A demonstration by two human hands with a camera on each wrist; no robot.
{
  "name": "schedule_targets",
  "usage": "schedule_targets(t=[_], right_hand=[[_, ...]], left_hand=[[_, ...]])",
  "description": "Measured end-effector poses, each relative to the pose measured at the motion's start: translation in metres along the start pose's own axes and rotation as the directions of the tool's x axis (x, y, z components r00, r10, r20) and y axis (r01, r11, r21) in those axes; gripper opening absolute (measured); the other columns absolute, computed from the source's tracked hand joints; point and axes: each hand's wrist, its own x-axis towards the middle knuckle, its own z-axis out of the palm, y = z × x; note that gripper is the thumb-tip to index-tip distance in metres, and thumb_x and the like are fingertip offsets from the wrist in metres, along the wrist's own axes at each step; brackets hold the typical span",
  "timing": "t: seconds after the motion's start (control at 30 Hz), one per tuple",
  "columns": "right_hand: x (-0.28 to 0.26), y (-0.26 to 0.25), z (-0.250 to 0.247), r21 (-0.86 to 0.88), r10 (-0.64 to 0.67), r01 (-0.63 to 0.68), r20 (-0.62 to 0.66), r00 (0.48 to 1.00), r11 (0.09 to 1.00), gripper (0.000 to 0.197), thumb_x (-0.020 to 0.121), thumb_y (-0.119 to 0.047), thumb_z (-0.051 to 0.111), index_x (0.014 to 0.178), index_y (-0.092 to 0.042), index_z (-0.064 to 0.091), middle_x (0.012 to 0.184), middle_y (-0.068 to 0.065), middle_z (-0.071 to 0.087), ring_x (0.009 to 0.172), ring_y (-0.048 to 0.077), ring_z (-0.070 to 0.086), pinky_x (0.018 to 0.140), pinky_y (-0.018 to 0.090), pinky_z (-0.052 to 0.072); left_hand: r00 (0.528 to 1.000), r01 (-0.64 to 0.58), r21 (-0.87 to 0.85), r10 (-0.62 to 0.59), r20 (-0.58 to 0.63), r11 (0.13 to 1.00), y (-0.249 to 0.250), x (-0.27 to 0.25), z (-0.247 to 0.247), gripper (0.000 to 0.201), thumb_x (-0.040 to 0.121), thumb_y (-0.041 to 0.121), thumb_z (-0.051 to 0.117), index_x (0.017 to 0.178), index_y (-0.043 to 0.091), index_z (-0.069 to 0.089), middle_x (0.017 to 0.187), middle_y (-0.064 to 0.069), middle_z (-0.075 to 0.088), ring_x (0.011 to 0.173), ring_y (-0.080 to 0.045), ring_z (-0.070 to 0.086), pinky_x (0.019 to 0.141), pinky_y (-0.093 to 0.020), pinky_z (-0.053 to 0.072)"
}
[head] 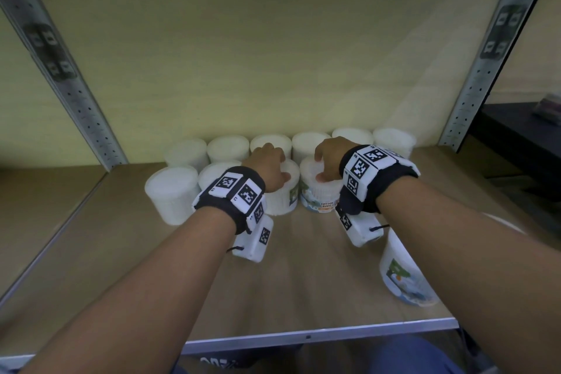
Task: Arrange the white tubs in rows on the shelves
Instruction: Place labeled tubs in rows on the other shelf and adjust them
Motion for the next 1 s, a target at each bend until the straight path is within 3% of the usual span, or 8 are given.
schedule_targets(t=[0.17, 0.27, 0.33, 0.43, 0.57, 0.73, 0.93, 1.0], right_hand=[[0.001, 0.003, 0.006, -0.083, 0.007, -0.009, -0.027, 1.0, 0.997, 0.05, 0.089, -0.027, 0.065, 0.133, -0.007, 0.054, 0.136, 0.011, 0.055, 0.126, 0.025, 0.053, 0.098, 0.029, 0.044], [0.006, 0.004, 0.008, -0.029, 0.032, -0.032, -0.008, 0.999, 0.999, 0.052, 0.09, -0.03, 0.063, 0.135, -0.006, 0.052, 0.138, 0.008, 0.055, 0.127, 0.02, 0.053, 0.099, 0.022, 0.041], [0.006, 0.005, 0.007, 0.02, 0.031, -0.031, -0.015, 0.999, 0.999, 0.052, 0.093, -0.03, 0.059, 0.137, -0.004, 0.05, 0.14, 0.009, 0.053, 0.129, 0.019, 0.051, 0.101, 0.022, 0.039], [0.013, 0.01, 0.012, 0.024, 0.003, -0.002, -0.021, 1.0, 1.0, 0.056, 0.086, -0.034, 0.068, 0.134, -0.009, 0.053, 0.136, 0.004, 0.056, 0.124, 0.015, 0.053, 0.095, 0.017, 0.039], [0.017, 0.011, 0.016, -0.049, 0.014, -0.014, -0.01, 1.0, 0.999, 0.061, 0.083, -0.035, 0.072, 0.135, -0.01, 0.051, 0.136, 0.002, 0.054, 0.125, 0.015, 0.051, 0.1, 0.02, 0.037], [0.022, 0.011, 0.016, -0.048, 0.004, -0.005, -0.025, 1.0, 0.999, 0.052, 0.091, -0.028, 0.062, 0.136, -0.006, 0.05, 0.14, 0.008, 0.052, 0.13, 0.022, 0.049, 0.101, 0.026, 0.04], [0.023, 0.017, 0.019, -0.042, -0.013, 0.011, -0.051, 0.999, 0.999, 0.065, 0.079, -0.035, 0.075, 0.135, -0.011, 0.052, 0.137, 0.001, 0.052, 0.126, 0.015, 0.049, 0.095, 0.018, 0.036], [0.02, 0.015, 0.016, -0.075, -0.017, 0.014, -0.039, 0.999, 0.997, 0.062, 0.079, -0.034, 0.076, 0.132, -0.011, 0.054, 0.134, 0.002, 0.054, 0.123, 0.016, 0.052, 0.087, 0.017, 0.035]], left_hand=[[0.994, -0.071, -0.069, 0.077, 0.079, 0.995, -0.002, -0.001, -0.006, 0.054, 0.092, 0.006, 0.051, 0.143, 0.018, 0.037, 0.148, -0.004, 0.036, 0.132, -0.024, 0.041, 0.102, -0.029, 0.037], [0.989, -0.113, -0.081, 0.12, 0.089, 0.99, -0.005, -0.001, -0.008, 0.058, 0.087, -0.003, 0.05, 0.138, 0.023, 0.045, 0.145, -0.003, 0.042, 0.129, -0.023, 0.044, 0.099, -0.029, 0.041], [0.994, -0.105, -0.129, 0.108, 0.017, 0.986, -0.004, -0.002, -0.007, 0.049, 0.088, 0.004, 0.053, 0.134, 0.021, 0.05, 0.142, -0.003, 0.044, 0.128, -0.023, 0.045, 0.101, -0.03, 0.04], [0.987, -0.047, -0.161, 0.021, -0.162, 0.986, 0.002, -0.004, -0.002, 0.041, 0.09, 0.028, 0.059, 0.127, 0.013, 0.053, 0.134, -0.01, 0.048, 0.124, -0.027, 0.046, 0.104, -0.035, 0.04], [0.987, 0.061, -0.001, -0.06, -0.151, 0.998, 0.007, -0.003, 0.009, 0.055, 0.09, 0.047, 0.053, 0.128, 0.008, 0.05, 0.133, -0.016, 0.045, 0.123, -0.031, 0.042, 0.102, -0.04, 0.039], [0.99, 0.054, 0.031, -0.05, -0.129, 0.998, 0.008, -0.002, 0.009, 0.057, 0.09, 0.047, 0.053, 0.13, 0.007, 0.048, 0.133, -0.015, 0.044, 0.124, -0.031, 0.042, 0.101, -0.04, 0.039], [1.0, 0.001, -0.022, -0.001, -0.022, 1.0, 0.003, -0.002, -0.001, 0.054, 0.092, 0.036, 0.057, 0.138, 0.013, 0.043, 0.142, -0.01, 0.04, 0.129, -0.028, 0.042, 0.106, -0.036, 0.037], [0.999, -0.033, -0.051, 0.034, 0.014, 0.998, 0.002, -0.004, -0.005, 0.051, 0.093, 0.025, 0.057, 0.14, 0.015, 0.043, 0.146, -0.008, 0.038, 0.131, -0.026, 0.042, 0.106, -0.034, 0.037]])
